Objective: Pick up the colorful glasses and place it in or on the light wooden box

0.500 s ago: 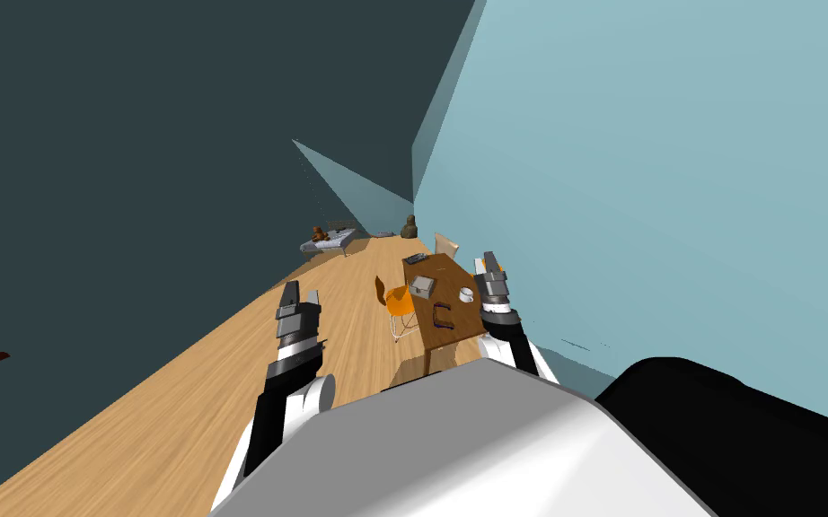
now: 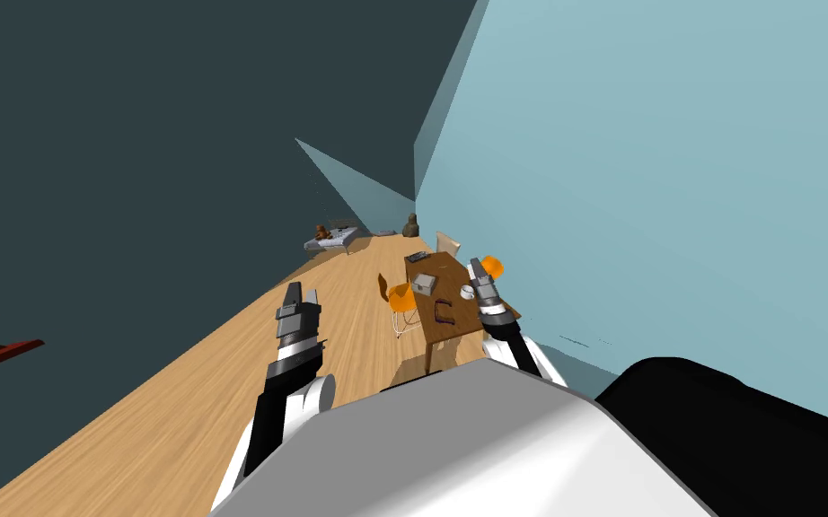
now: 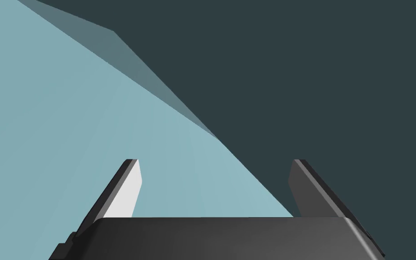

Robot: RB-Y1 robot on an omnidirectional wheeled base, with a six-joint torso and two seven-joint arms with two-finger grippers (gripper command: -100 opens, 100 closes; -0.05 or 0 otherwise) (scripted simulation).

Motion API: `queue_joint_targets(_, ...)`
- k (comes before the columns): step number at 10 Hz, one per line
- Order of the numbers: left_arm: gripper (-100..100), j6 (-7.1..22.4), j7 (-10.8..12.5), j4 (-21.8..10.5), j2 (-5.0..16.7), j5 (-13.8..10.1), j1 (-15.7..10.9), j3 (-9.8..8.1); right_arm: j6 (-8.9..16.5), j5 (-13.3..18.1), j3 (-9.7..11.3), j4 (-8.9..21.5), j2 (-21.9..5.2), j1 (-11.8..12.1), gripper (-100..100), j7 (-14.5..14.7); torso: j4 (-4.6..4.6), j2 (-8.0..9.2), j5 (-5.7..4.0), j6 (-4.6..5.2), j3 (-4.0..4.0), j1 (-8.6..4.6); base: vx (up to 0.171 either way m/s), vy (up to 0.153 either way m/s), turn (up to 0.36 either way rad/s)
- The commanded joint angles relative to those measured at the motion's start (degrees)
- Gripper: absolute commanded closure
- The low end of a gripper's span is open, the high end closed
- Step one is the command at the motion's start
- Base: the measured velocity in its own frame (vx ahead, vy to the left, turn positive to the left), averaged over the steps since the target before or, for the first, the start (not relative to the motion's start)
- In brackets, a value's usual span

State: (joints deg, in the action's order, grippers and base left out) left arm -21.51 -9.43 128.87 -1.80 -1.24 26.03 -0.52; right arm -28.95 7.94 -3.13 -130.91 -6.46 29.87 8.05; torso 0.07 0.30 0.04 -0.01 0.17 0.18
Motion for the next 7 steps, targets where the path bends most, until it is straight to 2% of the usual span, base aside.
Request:
queue_joint_targets(1, 0, 0.0, 0.0, 0.0, 0.0, 0.0, 0.0, 0.0, 0.52, 1.75, -0.13, 2.48, -2.27, -0.01, -100, 1.61, 0.0, 0.0, 0.0, 0.0, 0.0, 0.0, -0.076, 0.077, 0.083)
queue_joint_targets(7, 0, 0.0, 0.0, 0.0, 0.0, 0.0, 0.0, 0.0, 3.38, 10.27, -1.42, 13.46, -9.04, 0.01, -100, 8.91, 0.01, 0.07, 0.04, 0.01, 0.04, 0.17, -0.087, 0.097, 0.061)
